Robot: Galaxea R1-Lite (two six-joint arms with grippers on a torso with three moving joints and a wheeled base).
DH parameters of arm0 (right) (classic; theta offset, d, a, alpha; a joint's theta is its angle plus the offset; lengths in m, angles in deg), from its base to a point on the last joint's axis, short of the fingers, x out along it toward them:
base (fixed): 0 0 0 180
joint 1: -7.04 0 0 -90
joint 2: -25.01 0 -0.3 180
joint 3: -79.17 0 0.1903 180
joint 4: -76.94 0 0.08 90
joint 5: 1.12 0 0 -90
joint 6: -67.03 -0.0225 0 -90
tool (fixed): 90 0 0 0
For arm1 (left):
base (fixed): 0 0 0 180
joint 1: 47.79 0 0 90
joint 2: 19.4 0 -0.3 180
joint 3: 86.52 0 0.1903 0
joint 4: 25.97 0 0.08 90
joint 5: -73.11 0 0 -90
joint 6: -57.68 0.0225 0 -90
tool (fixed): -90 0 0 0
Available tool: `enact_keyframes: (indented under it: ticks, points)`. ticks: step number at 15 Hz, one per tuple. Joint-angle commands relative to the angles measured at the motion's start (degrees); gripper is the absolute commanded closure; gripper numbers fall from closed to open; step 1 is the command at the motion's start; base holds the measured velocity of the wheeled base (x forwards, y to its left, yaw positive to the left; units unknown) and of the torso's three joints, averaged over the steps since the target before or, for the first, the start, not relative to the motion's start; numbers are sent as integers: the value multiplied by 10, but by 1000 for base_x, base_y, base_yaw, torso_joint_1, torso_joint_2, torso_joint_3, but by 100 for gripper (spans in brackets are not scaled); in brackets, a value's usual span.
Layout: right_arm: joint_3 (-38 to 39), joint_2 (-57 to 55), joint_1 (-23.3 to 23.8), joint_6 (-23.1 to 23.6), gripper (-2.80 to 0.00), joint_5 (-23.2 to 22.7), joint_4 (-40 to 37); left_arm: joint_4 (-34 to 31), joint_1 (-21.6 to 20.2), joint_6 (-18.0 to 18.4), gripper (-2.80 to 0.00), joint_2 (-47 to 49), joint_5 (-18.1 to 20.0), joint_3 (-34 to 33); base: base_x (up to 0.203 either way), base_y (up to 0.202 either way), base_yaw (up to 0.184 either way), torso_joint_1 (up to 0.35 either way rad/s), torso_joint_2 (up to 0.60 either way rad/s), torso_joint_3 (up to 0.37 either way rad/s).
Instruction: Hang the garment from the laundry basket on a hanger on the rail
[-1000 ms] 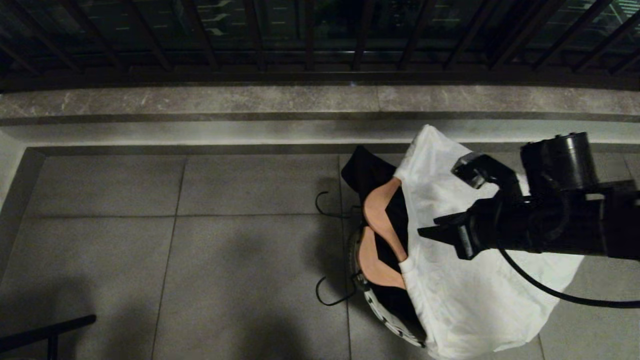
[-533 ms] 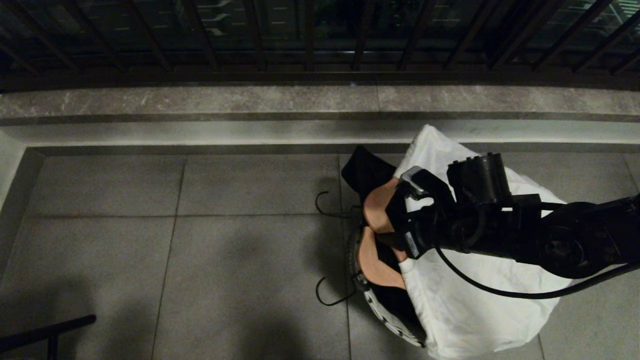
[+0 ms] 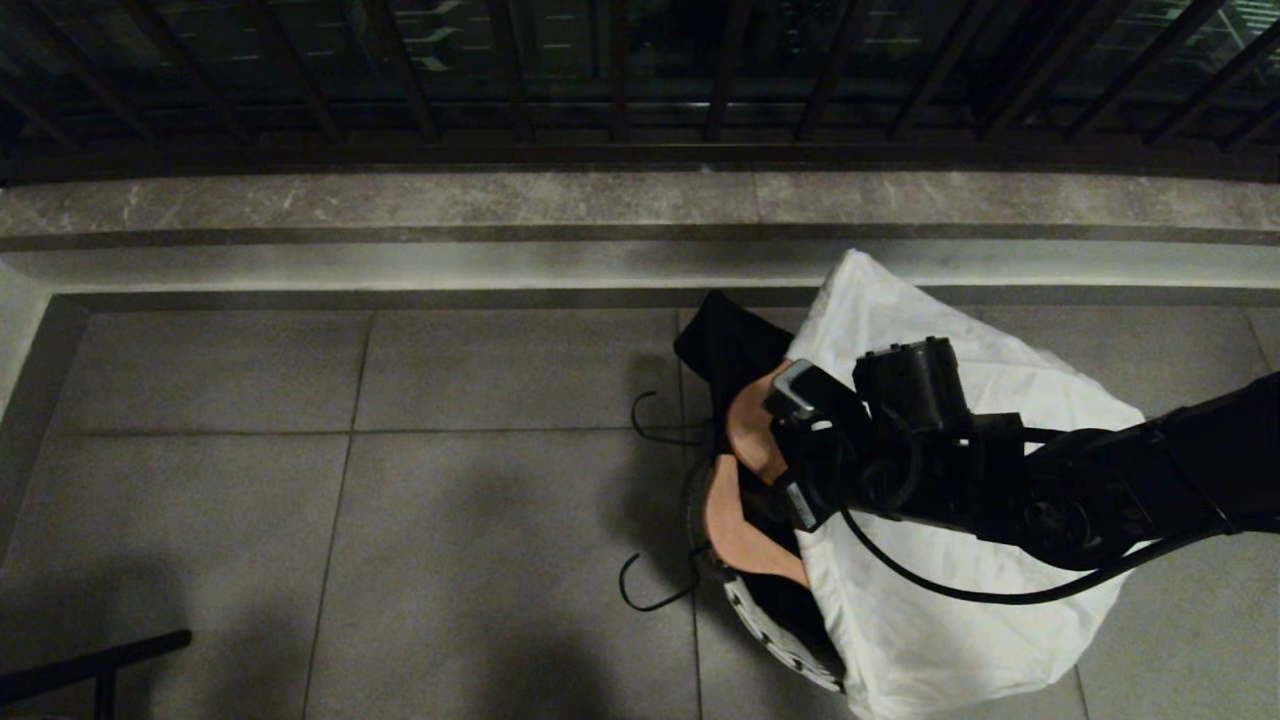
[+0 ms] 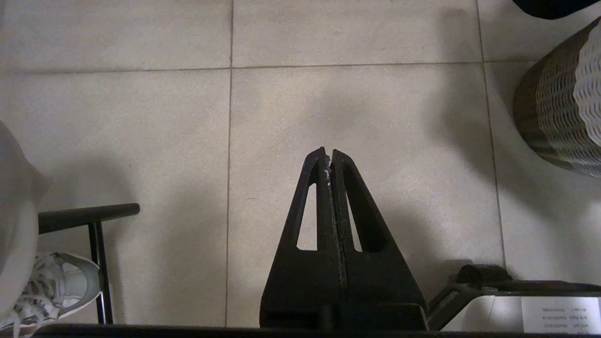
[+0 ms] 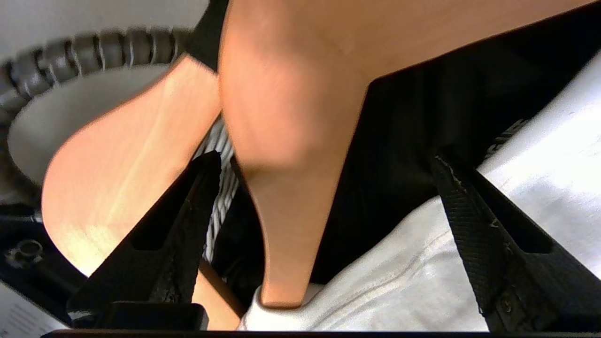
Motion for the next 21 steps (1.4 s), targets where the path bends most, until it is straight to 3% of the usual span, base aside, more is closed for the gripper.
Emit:
enact_keyframes:
  ticks: [1, 4, 5, 6, 12, 19, 21]
  points:
    - [6, 7, 0, 3, -280, 3, 0, 0, 0, 0, 0, 0, 1, -1, 0, 0, 0, 0, 0, 0]
    - [11, 3, -4, 26, -280, 16, 1, 0, 0, 0, 0, 0, 0, -1, 0, 0, 0, 0, 0, 0]
    - [10, 3, -7, 29, -52, 16, 1, 0, 0, 0, 0, 0, 0, -1, 0, 0, 0, 0, 0, 0]
    - [11, 6, -7, 31, 0, 16, 1, 0, 0, 0, 0, 0, 0, -1, 0, 0, 0, 0, 0, 0]
    - [21, 33, -7, 31, 0, 15, 1, 0, 0, 0, 0, 0, 0, -1, 0, 0, 0, 0, 0, 0]
    - [90, 251, 23, 25, 0, -19, -4, 0, 0, 1, 0, 0, 0, -1, 0, 0, 0, 0, 0, 0]
    - [90, 314, 29, -7, 0, -46, -18, 1, 0, 0, 0, 0, 0, -1, 0, 0, 0, 0, 0, 0]
